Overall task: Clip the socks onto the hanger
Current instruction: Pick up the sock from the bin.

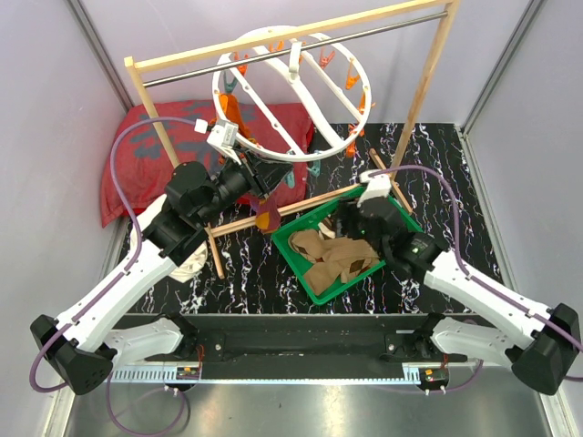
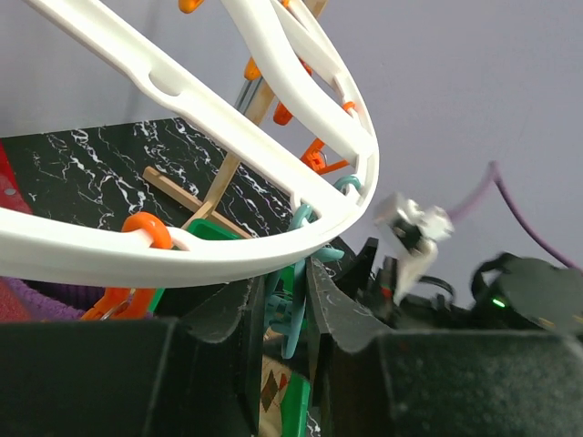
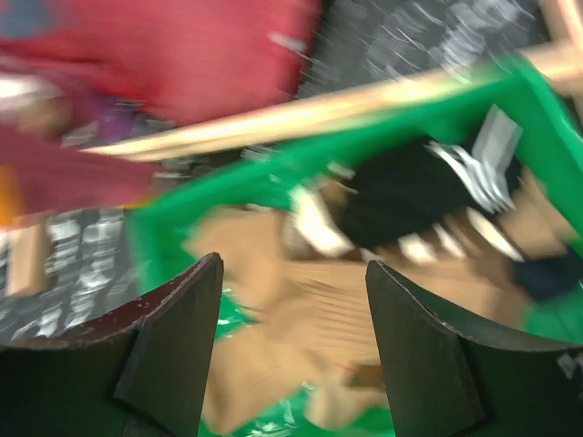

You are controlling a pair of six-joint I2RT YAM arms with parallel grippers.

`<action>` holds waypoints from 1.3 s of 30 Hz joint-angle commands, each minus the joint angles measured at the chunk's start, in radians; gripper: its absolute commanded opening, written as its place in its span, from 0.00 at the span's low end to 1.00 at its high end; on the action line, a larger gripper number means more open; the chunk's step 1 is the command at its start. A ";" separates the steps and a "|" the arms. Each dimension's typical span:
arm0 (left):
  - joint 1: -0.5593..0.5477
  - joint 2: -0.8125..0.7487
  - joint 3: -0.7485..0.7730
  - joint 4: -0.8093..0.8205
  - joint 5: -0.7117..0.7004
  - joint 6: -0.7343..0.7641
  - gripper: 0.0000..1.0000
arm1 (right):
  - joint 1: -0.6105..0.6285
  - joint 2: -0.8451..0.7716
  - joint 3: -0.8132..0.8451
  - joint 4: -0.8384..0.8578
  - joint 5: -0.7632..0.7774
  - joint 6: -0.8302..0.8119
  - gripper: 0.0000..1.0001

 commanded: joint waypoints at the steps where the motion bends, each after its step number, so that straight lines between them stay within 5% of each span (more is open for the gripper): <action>1: -0.001 -0.005 0.039 -0.016 -0.033 0.005 0.09 | -0.149 -0.014 -0.041 -0.131 -0.023 0.179 0.72; 7: -0.001 -0.005 0.045 -0.022 -0.037 0.005 0.09 | -0.335 0.096 -0.069 -0.148 -0.145 0.267 0.65; 23: -0.001 0.006 0.053 -0.019 -0.030 0.002 0.09 | -0.413 0.353 -0.100 -0.105 -0.245 0.292 0.41; 30: -0.001 -0.002 0.048 -0.023 -0.033 0.006 0.09 | -0.412 0.335 -0.061 -0.111 -0.265 0.194 0.10; 39: -0.001 0.000 0.051 -0.022 -0.031 0.006 0.09 | -0.373 0.391 0.132 -0.188 -0.357 -0.047 0.09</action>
